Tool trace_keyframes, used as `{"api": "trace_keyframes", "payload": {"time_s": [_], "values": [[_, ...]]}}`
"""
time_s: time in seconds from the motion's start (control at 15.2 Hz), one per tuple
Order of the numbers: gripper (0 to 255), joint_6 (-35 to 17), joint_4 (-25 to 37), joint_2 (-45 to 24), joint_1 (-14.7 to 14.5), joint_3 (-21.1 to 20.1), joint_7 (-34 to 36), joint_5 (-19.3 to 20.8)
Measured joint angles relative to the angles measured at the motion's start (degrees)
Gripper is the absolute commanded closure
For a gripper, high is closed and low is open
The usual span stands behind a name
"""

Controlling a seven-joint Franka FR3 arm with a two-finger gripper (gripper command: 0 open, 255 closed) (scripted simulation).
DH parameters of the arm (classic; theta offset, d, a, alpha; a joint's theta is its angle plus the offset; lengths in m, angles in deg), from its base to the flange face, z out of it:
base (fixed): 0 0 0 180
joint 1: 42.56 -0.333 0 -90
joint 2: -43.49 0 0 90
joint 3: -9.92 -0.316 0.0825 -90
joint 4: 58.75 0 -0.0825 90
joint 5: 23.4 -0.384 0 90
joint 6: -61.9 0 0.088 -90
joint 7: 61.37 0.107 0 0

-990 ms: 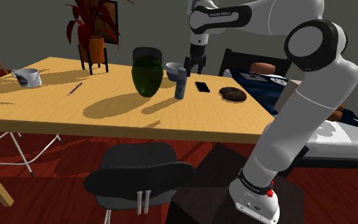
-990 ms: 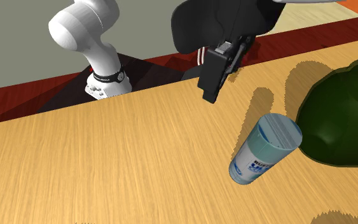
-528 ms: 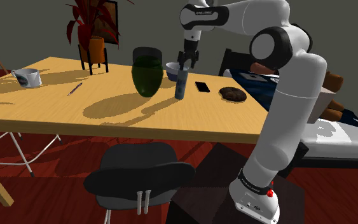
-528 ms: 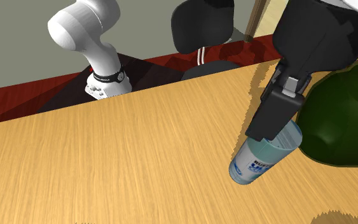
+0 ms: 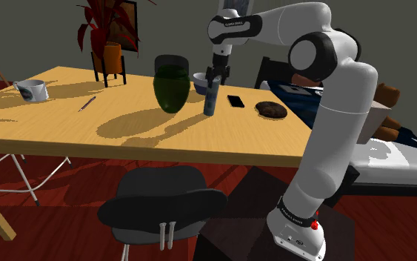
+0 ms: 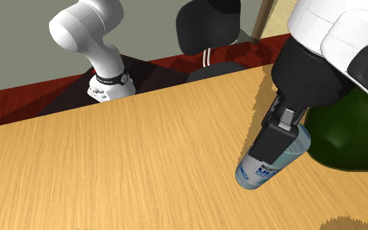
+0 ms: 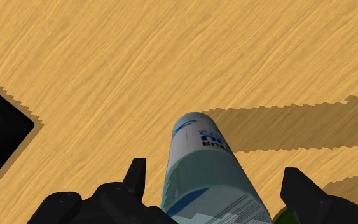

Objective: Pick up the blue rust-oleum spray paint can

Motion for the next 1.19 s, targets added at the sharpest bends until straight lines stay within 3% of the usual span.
{"api": "trace_keyframes", "payload": {"time_s": [0.07, 0.73, 1.19], "values": [[255, -0.26, -0.28, 0.03, -0.01, 0.0, 0.0, 0.01], [255, -0.57, -0.56, 0.17, -0.03, -0.01, 0.02, 0.02], [255, 4.19, 4.42, -0.22, 0.16, 0.08, -0.04, -0.06]]}}
